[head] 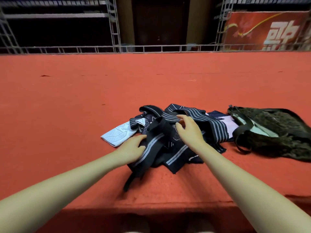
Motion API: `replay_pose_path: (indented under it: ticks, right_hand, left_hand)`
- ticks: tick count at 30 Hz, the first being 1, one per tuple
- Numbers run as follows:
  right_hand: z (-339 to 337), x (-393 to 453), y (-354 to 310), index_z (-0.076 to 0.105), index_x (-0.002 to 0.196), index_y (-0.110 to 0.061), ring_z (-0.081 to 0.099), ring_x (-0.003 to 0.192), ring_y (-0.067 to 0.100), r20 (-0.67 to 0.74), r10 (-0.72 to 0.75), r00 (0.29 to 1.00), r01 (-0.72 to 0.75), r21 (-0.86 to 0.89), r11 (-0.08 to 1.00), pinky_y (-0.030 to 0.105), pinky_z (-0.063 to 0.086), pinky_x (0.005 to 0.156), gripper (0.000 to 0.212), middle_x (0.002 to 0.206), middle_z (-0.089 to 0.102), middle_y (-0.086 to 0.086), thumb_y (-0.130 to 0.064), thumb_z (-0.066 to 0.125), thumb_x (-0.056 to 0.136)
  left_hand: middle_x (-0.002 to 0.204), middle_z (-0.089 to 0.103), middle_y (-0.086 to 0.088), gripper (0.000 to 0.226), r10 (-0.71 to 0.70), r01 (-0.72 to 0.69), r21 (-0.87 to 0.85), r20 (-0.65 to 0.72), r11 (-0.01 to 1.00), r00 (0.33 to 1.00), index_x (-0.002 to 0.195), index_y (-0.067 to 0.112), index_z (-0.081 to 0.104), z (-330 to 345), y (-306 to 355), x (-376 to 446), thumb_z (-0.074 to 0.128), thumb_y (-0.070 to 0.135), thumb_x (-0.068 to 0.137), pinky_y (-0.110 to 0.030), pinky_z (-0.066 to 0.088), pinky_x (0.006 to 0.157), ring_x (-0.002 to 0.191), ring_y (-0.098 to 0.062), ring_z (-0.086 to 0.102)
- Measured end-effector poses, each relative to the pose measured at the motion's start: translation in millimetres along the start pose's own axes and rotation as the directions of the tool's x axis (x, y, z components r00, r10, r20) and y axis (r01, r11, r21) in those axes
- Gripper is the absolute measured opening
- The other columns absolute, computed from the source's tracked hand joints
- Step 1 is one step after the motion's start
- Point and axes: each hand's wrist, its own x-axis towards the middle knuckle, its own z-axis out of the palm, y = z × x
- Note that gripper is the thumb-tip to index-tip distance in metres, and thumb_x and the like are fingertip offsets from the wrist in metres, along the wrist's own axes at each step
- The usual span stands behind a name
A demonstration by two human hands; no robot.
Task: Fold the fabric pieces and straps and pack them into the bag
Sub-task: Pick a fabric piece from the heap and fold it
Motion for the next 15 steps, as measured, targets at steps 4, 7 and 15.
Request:
replay_pose_path:
  ticks: [4, 7, 15]
  right_hand:
    - [14.6, 4.3, -15.3, 0.049, 0.133, -0.02, 0.048, 0.12, 0.019, 0.141, -0.043, 0.989, 0.057, -0.102, 0.993, 0.033, 0.04, 0.097, 0.042, 0.13, 0.051, 0.005, -0.03, 0.051, 0.092]
    - [35.0, -2.4, -26.4, 0.047, 0.136, -0.024, 0.046, 0.125, 0.019, 0.302, -0.079, 0.95, 0.118, -0.112, 0.987, 0.035, 0.037, 0.104, 0.046, 0.133, 0.05, 0.003, -0.036, 0.054, 0.092]
    - [103.6, -63.0, -31.3, 0.055, 0.13, -0.02, 0.049, 0.118, 0.016, 0.515, -0.215, 0.83, 0.219, 0.055, 0.974, 0.031, 0.035, 0.105, 0.044, 0.124, 0.059, 0.0, -0.033, 0.062, 0.088]
  left_hand:
    - [0.14, 0.049, 0.002, 0.052, -0.035, 0.035, 0.007, 0.15, 0.999, 0.988, 0.138, 0.018, 0.045, 3.3, -32.3, -39.7, 0.045, 0.001, 0.088, -0.013, 0.031, 0.094, 0.127, -0.015, 0.045]
    - [0.135, 0.055, 0.0, 0.051, -0.07, 0.068, 0.017, 0.169, 0.998, 0.983, 0.133, 0.018, 0.049, 5.6, -53.6, -54.8, 0.045, 0.0, 0.086, -0.022, 0.037, 0.099, 0.124, -0.018, 0.05]
    - [0.126, 0.059, -0.004, 0.042, -0.201, 0.202, -0.016, 0.055, 0.979, 0.978, 0.135, 0.019, 0.049, 17.2, -106.5, -69.2, 0.053, 0.014, 0.093, -0.018, 0.035, 0.085, 0.107, -0.017, 0.055]
